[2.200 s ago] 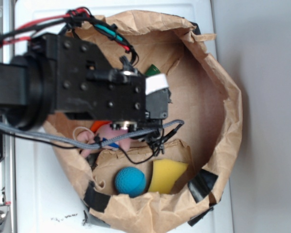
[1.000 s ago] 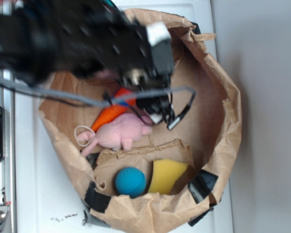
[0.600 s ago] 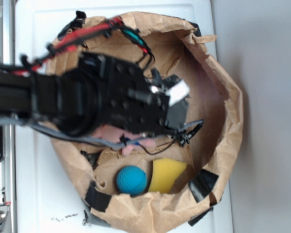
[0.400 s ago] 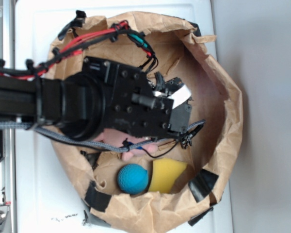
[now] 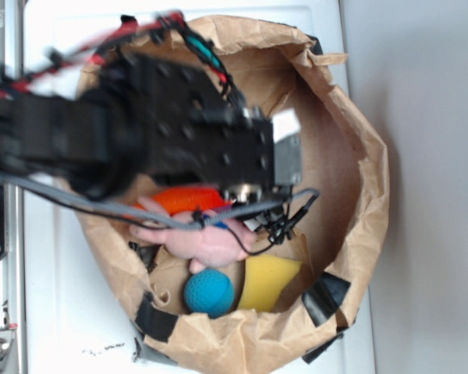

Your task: Grab the carrot.

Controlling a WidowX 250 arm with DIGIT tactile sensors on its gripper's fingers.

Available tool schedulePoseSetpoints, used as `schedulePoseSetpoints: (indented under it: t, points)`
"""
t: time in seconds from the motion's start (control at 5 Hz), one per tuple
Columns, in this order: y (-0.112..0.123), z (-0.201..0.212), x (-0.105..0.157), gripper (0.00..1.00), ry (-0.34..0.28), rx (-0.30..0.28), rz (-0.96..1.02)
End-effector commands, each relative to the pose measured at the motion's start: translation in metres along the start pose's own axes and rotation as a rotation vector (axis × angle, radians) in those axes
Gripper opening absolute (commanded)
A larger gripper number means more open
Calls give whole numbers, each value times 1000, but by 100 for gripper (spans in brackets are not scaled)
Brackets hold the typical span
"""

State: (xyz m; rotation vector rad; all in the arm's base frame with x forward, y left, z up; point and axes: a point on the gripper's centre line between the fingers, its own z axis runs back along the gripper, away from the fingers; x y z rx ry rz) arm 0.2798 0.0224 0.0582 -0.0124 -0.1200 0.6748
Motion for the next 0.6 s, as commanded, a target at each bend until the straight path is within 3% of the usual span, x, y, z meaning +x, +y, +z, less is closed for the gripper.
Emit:
schedulePoseSetpoints:
  t: [0.0, 0.4]
  points:
    - [8, 75, 16, 0, -14, -121, 51]
    - [18, 111, 21, 0, -47, -108, 149]
